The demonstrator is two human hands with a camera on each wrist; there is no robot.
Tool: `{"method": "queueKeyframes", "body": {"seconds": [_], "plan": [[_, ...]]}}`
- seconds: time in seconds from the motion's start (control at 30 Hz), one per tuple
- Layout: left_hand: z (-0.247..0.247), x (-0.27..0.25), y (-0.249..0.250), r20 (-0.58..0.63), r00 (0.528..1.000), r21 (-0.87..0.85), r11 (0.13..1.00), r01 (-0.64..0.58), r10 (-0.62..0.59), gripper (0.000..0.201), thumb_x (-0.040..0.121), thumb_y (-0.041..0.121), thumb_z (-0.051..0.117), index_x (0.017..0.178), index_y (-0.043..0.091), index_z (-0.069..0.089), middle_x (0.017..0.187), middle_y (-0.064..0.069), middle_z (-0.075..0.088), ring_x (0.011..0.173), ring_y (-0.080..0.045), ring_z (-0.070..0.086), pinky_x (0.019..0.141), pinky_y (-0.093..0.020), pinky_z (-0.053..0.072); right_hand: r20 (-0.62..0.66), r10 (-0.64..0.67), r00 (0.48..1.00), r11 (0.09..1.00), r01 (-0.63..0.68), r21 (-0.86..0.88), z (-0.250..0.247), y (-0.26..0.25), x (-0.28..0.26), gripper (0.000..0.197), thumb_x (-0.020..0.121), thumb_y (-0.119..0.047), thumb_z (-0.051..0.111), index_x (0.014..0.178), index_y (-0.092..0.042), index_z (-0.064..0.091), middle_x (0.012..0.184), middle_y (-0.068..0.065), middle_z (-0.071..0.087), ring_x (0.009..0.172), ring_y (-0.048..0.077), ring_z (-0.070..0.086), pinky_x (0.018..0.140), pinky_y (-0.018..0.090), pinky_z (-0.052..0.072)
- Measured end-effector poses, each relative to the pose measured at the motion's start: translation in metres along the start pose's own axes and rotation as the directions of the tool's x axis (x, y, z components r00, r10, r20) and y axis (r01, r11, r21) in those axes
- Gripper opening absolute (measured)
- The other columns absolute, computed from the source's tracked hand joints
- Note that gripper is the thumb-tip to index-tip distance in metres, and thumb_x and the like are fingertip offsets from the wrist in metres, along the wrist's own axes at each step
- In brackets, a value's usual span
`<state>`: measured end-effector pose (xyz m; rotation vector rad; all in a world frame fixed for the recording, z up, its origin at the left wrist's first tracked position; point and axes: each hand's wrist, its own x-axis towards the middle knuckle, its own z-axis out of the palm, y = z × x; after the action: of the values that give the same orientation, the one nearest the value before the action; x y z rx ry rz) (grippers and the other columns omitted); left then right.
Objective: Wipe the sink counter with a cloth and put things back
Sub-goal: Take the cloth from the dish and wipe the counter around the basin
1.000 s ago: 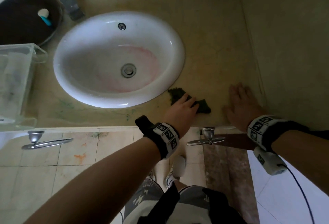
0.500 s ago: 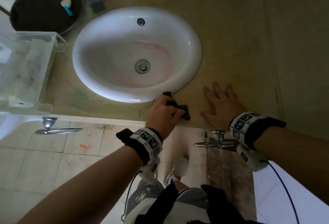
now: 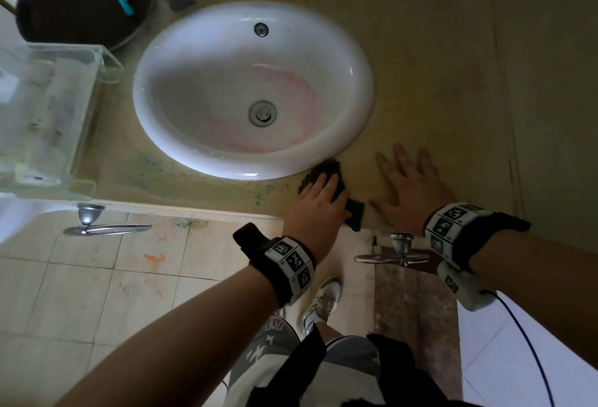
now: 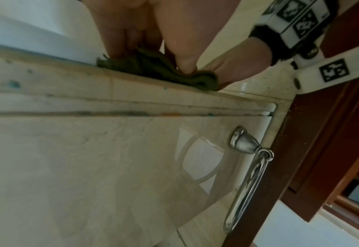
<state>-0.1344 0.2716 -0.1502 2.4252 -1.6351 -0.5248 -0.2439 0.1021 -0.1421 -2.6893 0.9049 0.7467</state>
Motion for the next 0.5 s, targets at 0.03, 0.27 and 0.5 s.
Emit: {"method": "queueKeyframes", "body": {"seconds": [0.03, 0.27, 0.5], "plan": [[0.0, 0.001, -0.001, 0.018, 1.0, -0.026, 0.999, 0.021, -0.02, 0.05, 0.097, 0.034, 0.045, 0.141, 0.011, 0.04, 0.153, -0.013, 0.028, 0.143, -0.031, 0.021, 0.116, -0.04, 0.017, -0.001, 0.001, 1.0, 1.0, -0.001, -0.002, 0.0, 0.0, 0.0, 0.085, 0.085, -0.069, 0.037, 0.148, -0.042, -0.014, 0.159, -0.006, -0.019, 0.144, 0.039, -0.015, 0.119, 0.05, 0.005], [-0.001, 0.008, -0.003, 0.127, 0.991, -0.074, 0.996, 0.046, -0.036, 0.056, 0.099, 0.031, 0.041, 0.148, 0.01, 0.025, 0.159, -0.008, 0.011, 0.147, -0.026, 0.004, 0.119, -0.037, 0.008, 0.012, 0.008, 1.0, 1.0, -0.008, -0.004, -0.001, -0.002, -0.001, 0.085, 0.085, -0.068, 0.036, 0.147, -0.043, -0.015, 0.158, -0.006, -0.021, 0.144, 0.038, -0.017, 0.119, 0.05, 0.004], [-0.002, 0.036, 0.0, 0.135, 0.99, -0.044, 0.998, -0.041, 0.046, 0.058, 0.098, 0.032, 0.043, 0.148, 0.009, 0.023, 0.159, -0.009, 0.011, 0.146, -0.026, 0.004, 0.119, -0.037, 0.006, -0.007, 0.009, 1.0, 1.0, -0.009, 0.006, 0.0, -0.002, -0.001, 0.083, 0.087, -0.06, 0.041, 0.148, -0.042, -0.012, 0.159, -0.005, -0.017, 0.145, 0.039, -0.014, 0.119, 0.05, 0.007]]}}
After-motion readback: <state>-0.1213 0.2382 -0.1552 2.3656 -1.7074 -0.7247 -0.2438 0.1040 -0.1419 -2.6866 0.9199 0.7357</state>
